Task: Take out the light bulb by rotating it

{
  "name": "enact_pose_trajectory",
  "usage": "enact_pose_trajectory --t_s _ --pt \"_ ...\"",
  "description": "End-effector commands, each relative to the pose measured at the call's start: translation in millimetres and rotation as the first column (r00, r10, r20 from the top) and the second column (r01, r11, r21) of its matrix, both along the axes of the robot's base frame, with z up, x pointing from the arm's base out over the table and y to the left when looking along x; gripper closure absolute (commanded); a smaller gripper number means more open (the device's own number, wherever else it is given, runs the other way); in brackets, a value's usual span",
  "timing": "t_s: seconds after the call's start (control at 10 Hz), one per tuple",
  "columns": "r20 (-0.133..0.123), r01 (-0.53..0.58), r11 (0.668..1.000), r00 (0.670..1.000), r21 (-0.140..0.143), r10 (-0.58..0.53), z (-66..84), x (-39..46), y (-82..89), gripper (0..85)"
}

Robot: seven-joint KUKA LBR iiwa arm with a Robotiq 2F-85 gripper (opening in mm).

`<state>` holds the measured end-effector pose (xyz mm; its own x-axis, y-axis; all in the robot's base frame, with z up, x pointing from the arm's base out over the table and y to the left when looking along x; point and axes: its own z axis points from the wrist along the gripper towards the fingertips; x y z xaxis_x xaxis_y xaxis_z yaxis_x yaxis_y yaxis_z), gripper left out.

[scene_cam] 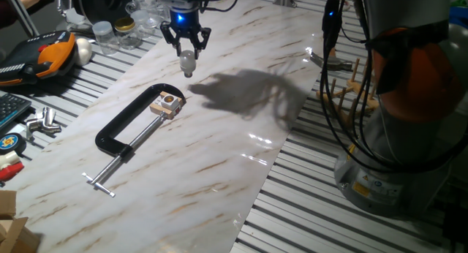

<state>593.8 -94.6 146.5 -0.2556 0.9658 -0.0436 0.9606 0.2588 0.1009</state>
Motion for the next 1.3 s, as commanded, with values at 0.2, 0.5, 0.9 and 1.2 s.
enact_pose_trajectory --t_s 0.2,0.5,0.9,1.2 --pt "-0.002 -0.024 1.0 1.0 -0.006 0.024 1.7 -0.4 -9.5 85.0" --pt "0.006 -0.058 0.998 0.998 -0.024 0.058 0.2 -3.5 -20.4 85.0" --pt "0.009 -0.087 0.996 0.996 -0.018 0.087 -4.1 -2.8 -33.9 85.0" --pt "0.007 -0.103 0.995 0.995 -0.011 0.103 -9.1 -2.5 -42.0 85.0"
